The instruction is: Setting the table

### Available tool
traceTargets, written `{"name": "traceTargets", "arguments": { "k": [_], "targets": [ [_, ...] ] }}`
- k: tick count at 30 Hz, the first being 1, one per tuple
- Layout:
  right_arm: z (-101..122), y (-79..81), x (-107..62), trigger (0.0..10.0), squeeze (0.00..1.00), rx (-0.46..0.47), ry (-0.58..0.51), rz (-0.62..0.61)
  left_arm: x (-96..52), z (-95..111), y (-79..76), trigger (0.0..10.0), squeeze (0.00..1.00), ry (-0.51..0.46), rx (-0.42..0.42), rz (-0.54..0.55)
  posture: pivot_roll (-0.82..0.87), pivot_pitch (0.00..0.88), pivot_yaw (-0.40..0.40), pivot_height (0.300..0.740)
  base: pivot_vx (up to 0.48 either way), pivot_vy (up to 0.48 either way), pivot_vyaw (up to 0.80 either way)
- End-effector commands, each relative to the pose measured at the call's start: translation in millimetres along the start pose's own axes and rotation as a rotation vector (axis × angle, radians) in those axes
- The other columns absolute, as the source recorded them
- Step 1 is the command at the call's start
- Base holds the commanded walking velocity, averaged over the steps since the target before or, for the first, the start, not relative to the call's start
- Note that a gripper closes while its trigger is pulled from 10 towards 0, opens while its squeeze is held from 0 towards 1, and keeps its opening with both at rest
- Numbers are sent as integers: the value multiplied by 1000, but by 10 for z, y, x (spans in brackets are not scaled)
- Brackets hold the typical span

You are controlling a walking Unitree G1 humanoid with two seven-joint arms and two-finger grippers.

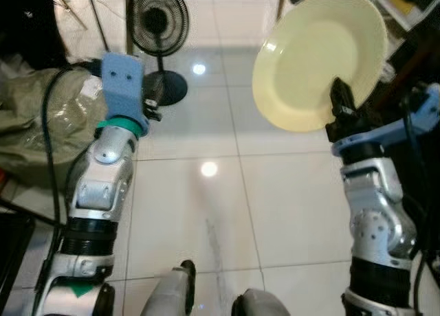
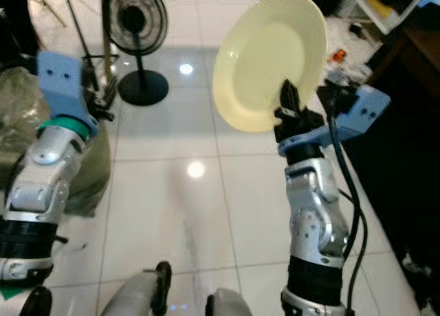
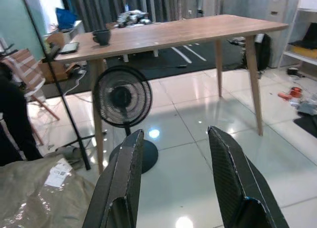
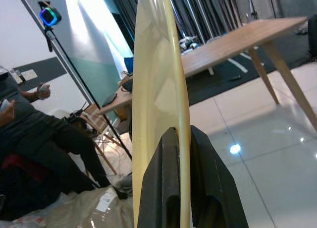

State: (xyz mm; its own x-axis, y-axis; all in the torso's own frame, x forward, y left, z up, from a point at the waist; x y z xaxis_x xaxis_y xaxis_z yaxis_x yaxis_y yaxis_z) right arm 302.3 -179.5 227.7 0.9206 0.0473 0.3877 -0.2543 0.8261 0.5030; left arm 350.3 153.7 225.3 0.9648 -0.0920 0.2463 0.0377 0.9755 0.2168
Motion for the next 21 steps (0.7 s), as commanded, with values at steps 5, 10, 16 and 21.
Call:
{"name": "traceTargets", "arguments": {
  "k": [5,10,16,21],
  "targets": [
    [9,-39,-25,10000,0,-4,-7,-22,0,-49,-53,10000,0,17,-5,-14,-1,70,23,740,442,0,0],
    [4,-41,-32,10000,0,-3,-6,-27,-1,-47,-70,10000,0,14,-8,-21,0,73,24,740,441,0,0],
    [-2,-44,-34,10000,0,-6,-3,-29,2,-46,-73,10000,0,13,-7,-22,1,76,23,740,442,0,0],
    [-4,-49,-33,10000,0,-10,-2,-33,5,-46,-79,10000,0,13,-8,-24,1,77,23,740,442,0,0]
  ]
}}
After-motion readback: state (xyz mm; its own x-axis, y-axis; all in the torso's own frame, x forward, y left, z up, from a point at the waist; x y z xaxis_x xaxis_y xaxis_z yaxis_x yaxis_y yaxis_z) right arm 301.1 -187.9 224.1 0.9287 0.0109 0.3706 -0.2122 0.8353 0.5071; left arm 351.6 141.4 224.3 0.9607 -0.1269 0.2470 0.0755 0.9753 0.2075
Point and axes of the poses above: a point about 5 cm out from each wrist's last joint towards the gripper, its own x axis pointing out of the wrist towards the gripper, its own z axis along the axis of the wrist's last joint, y = z × x, the point moved 1 cm from there along x, pointing out of the wrist towards the gripper, and after that the axes turned 5 degrees about x, right-handed, at the moved point
